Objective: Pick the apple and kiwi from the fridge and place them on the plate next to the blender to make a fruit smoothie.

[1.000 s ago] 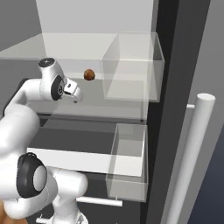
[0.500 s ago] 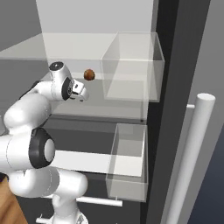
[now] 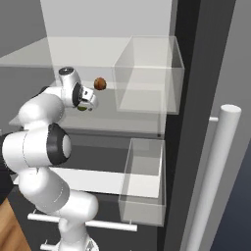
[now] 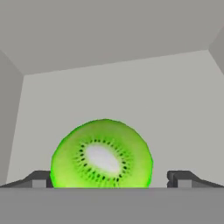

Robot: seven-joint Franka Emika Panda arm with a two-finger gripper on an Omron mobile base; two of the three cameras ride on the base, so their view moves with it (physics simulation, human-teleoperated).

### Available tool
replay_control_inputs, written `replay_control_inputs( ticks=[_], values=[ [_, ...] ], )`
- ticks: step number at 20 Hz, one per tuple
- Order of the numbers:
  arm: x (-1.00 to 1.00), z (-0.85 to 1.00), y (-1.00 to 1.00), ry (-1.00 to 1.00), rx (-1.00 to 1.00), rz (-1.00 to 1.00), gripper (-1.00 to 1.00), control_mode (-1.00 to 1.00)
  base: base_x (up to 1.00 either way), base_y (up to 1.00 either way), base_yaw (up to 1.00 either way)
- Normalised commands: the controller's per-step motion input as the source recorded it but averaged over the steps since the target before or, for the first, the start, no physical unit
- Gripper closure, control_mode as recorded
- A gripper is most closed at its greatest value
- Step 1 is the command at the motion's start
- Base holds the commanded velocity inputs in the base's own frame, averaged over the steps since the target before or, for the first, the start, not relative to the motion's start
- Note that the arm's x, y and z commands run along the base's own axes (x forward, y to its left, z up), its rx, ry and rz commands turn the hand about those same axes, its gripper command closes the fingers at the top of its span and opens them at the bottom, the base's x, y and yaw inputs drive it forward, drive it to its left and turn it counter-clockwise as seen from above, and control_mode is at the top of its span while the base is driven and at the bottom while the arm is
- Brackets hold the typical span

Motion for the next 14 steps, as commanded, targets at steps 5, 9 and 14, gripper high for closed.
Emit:
replay_control_inputs(
  ticks=[5,9,14],
  values=[
    [0.22,-0.28,0.02,0.01,0.0,0.09,-1.0,-1.0,0.0,0.0,0.0],
    [0.0,-0.45,0.0,0.0,0.0,0.08,1.0,-1.0,0.0,0.0,0.0],
    [0.02,-0.23,0.0,-0.02,-0.01,0.03,1.0,-1.0,0.0,0.0,0.0]
  ],
)
